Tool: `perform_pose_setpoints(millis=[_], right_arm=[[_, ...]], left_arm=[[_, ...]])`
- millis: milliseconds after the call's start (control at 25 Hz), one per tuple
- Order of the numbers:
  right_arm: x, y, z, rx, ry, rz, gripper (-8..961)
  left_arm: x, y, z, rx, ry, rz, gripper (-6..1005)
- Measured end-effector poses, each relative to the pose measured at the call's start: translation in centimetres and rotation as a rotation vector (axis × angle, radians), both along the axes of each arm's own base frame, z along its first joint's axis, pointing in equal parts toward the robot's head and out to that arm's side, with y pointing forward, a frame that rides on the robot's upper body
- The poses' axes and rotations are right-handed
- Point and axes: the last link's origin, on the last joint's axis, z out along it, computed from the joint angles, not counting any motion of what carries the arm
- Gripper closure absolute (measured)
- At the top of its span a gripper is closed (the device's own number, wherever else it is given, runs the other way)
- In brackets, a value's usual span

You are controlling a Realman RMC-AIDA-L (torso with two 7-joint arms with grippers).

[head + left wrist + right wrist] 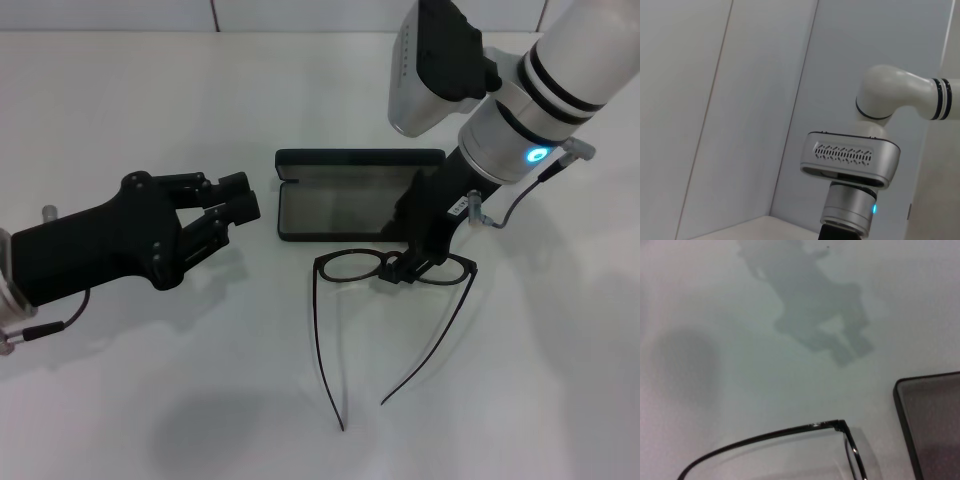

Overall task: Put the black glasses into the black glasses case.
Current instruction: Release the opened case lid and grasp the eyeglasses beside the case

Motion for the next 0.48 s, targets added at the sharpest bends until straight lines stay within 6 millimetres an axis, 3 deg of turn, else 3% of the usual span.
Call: perform_pose_setpoints(millis=[360, 480], right_arm=[[0.25, -0.32, -0.17, -0.010, -0.005, -0.014, 472], [0.44, -0.42, -0.28, -0.010, -0.016, -0.012, 601]], left_arm=[[-0.40, -0.12, -0.28, -0.005, -0.018, 0.027, 803], [-0.42, -0.17, -0.31, -0.005, -0.020, 0.029, 804]])
